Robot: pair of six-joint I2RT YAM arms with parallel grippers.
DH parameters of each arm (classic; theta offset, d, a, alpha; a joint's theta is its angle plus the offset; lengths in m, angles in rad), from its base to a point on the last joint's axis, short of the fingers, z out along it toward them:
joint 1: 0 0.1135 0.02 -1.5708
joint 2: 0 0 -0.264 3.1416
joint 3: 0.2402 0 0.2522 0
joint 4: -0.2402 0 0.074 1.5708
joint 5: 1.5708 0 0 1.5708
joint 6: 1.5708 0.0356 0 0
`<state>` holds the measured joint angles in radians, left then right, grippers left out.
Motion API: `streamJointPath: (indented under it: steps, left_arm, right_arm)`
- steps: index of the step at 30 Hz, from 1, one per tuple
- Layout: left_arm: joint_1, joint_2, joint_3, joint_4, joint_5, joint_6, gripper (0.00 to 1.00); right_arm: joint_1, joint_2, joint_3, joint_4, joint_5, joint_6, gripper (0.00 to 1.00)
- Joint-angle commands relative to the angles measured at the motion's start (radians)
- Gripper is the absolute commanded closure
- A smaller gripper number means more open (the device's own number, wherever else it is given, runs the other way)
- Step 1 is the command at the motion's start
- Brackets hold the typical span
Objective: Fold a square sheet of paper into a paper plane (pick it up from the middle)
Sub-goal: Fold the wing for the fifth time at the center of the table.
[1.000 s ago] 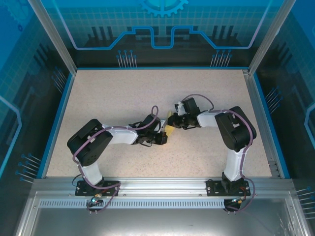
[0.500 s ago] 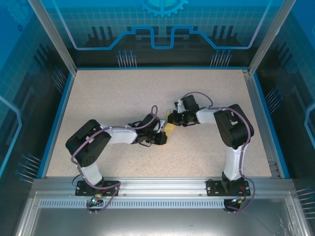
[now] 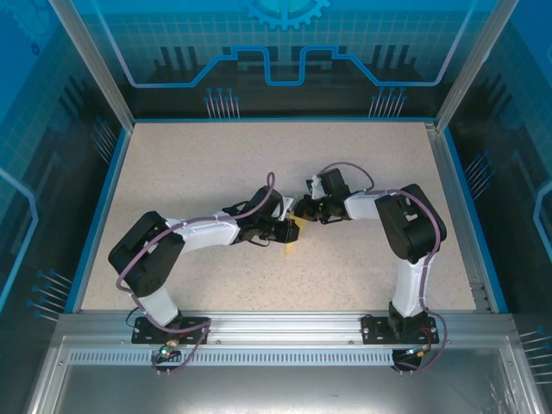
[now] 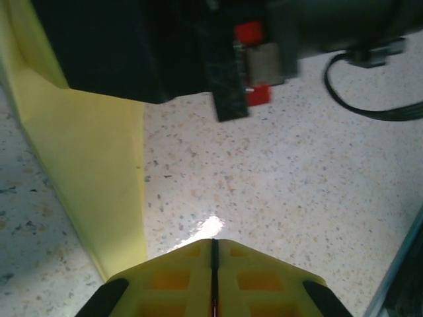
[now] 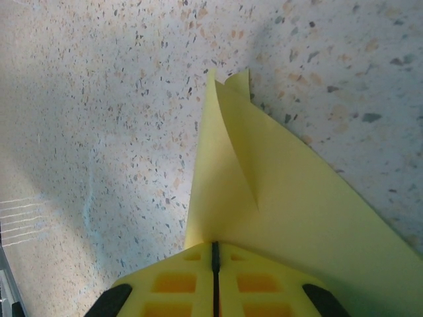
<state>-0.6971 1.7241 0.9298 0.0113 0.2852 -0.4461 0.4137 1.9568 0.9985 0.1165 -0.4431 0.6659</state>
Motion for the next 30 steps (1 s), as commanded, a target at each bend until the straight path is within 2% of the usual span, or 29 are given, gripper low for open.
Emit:
streamJointPath:
  steps: [1, 12, 20, 30]
  left_arm:
    - [0.006, 0.056, 0.028, 0.001, -0.014, 0.006, 0.91]
    - [0.011, 0.143, 0.009, 0.003, -0.028, 0.033, 0.92]
    - [0.034, 0.173, -0.068, 0.045, -0.019, 0.039, 0.96]
    - [0.043, 0.166, -0.108, 0.068, 0.007, 0.047, 0.97]
  right_arm:
    - [0.014, -0.006, -0.033, -0.035, 0.011, 0.011, 0.92]
    - [0.014, -0.043, -0.040, -0.035, 0.014, 0.015, 0.92]
    - [0.018, -0.128, -0.069, 0.081, -0.057, 0.105, 0.90]
    - [0.039, -0.028, -0.027, 0.118, -0.070, 0.152, 0.90]
